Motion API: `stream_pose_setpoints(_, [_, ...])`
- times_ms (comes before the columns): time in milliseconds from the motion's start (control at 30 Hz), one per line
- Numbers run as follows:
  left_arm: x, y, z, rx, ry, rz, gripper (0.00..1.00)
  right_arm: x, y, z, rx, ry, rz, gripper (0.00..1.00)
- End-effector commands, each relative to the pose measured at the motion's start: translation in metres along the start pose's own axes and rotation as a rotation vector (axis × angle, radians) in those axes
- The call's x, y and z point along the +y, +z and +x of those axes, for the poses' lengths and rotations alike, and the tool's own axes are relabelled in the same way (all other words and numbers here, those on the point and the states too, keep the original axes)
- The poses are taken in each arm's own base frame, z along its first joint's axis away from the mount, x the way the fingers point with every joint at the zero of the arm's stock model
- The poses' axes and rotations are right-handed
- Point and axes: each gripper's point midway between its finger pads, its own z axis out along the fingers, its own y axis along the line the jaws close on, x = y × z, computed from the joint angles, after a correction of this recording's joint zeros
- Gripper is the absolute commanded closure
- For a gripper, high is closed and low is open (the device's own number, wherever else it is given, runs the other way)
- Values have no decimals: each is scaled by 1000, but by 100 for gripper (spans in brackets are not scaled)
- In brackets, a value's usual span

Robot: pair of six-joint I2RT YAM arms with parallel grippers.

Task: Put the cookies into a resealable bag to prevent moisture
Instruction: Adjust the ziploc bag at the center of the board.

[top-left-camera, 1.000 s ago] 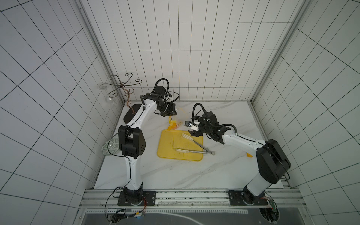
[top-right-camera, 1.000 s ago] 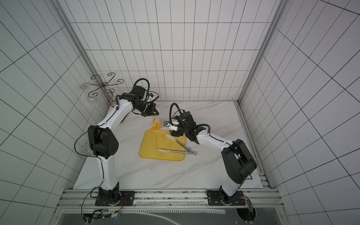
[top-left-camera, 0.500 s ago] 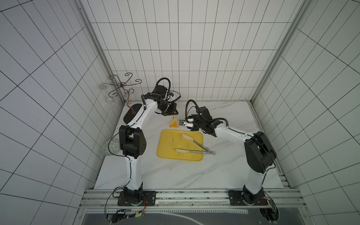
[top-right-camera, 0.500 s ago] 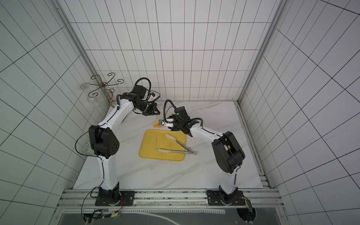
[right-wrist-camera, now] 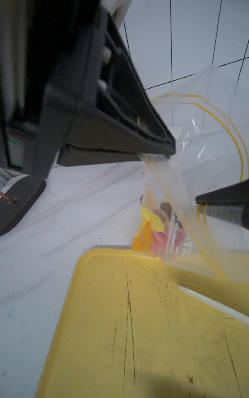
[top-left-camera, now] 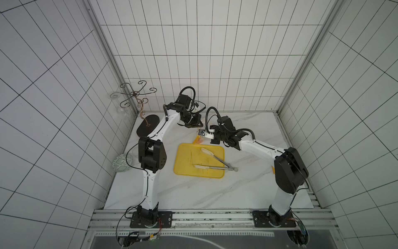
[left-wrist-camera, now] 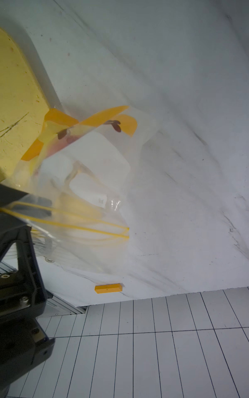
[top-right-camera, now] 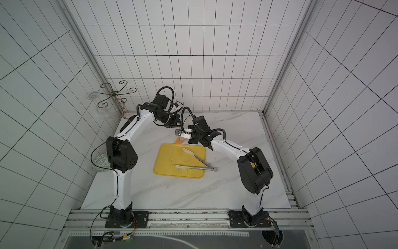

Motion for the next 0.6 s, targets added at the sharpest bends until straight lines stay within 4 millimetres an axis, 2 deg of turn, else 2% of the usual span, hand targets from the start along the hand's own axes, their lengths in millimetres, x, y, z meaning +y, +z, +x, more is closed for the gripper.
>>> stream_pose_setpoints(0, [-34,9,-21,-64,112,96,92,-42,-33,-47,-83,66,70,100])
stream_pose_setpoints(67, [-46,13,-28,-85,122,155,86,-43,-39,-45,-64,113,61,100])
stream_pose_setpoints(167, [-50,13,-36,-117,141,176,74,-43,-42,-31,6,176,49,100])
stream_pose_setpoints(300, [-51,-4,-50,-212,186,156,64,-34,-42,-15,51,240,28,100])
stream_pose_setpoints(400, [-48,-38,-69,-352,206,159,43,-35,-40,-16,28,295,12,100])
stream_pose_setpoints(433, [-44,-55,-75,-404,198,164,37,-36,-40,-19,11,311,3,100])
stream_pose_setpoints(500, [-33,-84,-83,-479,181,165,32,-38,-40,-24,-11,323,-3,100])
stream_pose_setpoints(533, [-27,-98,-84,-505,183,143,24,-39,-40,-26,-20,333,-7,100])
stream_pose_setpoints(567, [-21,-109,-81,-516,198,108,23,-41,-40,-29,-29,344,-11,100])
